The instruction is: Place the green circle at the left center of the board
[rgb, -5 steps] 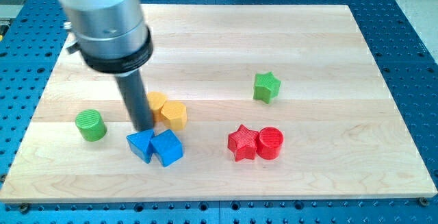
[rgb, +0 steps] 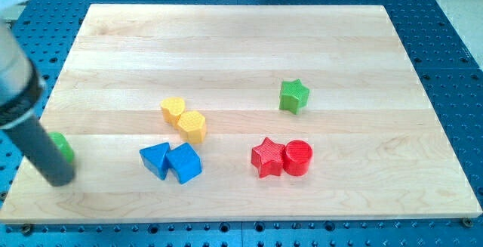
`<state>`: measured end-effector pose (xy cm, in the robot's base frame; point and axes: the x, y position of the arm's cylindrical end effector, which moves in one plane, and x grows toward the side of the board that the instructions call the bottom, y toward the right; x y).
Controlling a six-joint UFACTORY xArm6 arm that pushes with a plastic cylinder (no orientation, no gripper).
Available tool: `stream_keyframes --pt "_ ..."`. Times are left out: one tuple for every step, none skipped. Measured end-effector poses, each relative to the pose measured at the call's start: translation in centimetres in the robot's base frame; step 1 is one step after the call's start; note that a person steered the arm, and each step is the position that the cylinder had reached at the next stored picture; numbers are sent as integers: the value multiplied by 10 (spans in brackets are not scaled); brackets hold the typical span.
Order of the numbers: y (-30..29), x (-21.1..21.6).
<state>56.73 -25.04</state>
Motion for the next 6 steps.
stream_keyframes --pt "6 -43" --pt "29 -41" --pt "2 -25" --pt "-9 -78" --pt "24 -133" --pt "15 -77"
